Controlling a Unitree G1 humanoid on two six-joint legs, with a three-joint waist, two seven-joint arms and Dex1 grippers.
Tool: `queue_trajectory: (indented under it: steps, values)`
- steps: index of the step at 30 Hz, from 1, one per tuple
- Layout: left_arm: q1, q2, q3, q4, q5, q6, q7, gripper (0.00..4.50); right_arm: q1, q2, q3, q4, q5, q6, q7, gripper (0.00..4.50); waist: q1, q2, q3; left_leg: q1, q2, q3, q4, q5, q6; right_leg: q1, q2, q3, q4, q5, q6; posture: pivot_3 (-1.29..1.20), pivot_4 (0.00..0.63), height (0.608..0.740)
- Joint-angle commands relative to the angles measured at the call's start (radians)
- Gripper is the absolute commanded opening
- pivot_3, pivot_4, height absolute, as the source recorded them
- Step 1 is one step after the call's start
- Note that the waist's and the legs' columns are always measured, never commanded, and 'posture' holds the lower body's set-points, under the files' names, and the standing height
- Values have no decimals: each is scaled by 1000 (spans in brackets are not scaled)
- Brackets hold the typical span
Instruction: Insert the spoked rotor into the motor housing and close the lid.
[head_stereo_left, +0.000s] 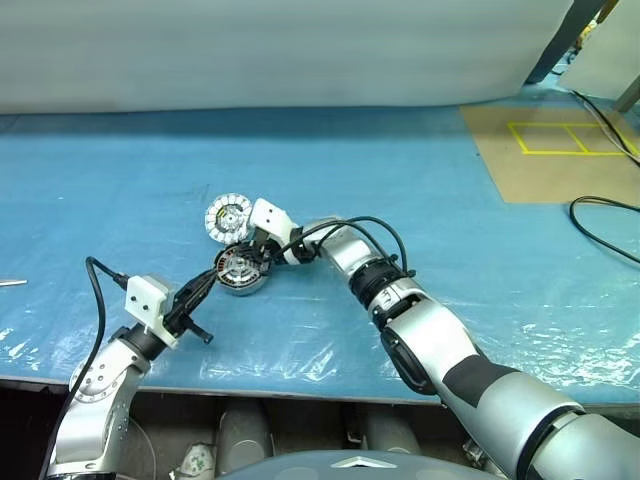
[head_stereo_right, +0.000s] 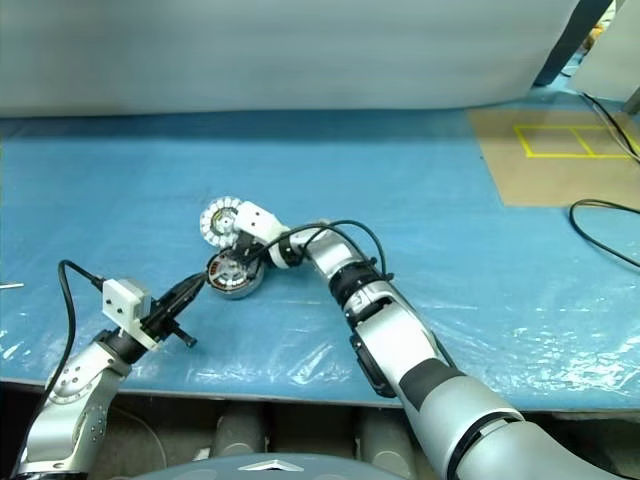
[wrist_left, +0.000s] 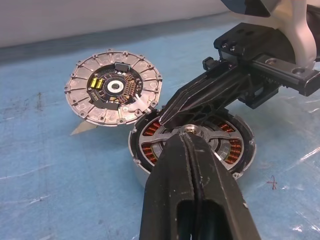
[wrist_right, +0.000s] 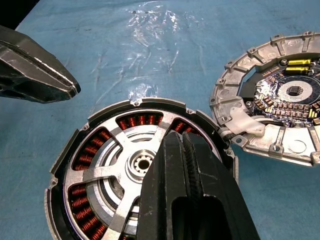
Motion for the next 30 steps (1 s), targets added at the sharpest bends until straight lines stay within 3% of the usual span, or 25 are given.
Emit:
queue_trajectory:
  steps: [1, 7, 17, 30]
  values:
    - [-15, 9, 9, -2, 4, -26, -2, 0, 14, 20, -21, -31, 42, 29, 43, 23, 0, 0, 0, 0, 0, 0, 0, 0, 0, 0, 0, 0, 0, 0, 0, 0, 150, 740]
    - [-32, 7, 5, 7, 7, -25, -4, 0, 2, 43, -70, -105, 132, 97, 108, 23, -1, 0, 0, -2, 0, 0, -2, 0, 0, -1, 0, 0, -3, 0, 0, 0, 150, 740]
    - [-40, 6, 10, 46, 10, -50, -12, 0, 83, 1, 103, -128, 2, 91, 103, 23, -2, -1, 0, -2, -1, 1, -12, 2, -3, 0, 0, -2, -11, 0, 0, 0, 150, 740]
    - [-51, 2, -2, 70, 18, -65, -15, 0, 134, -57, 190, -279, -10, 204, 225, 23, 0, -1, 0, 10, -1, 4, -15, 0, 0, 7, 0, 1, -12, 0, 0, 0, 150, 740]
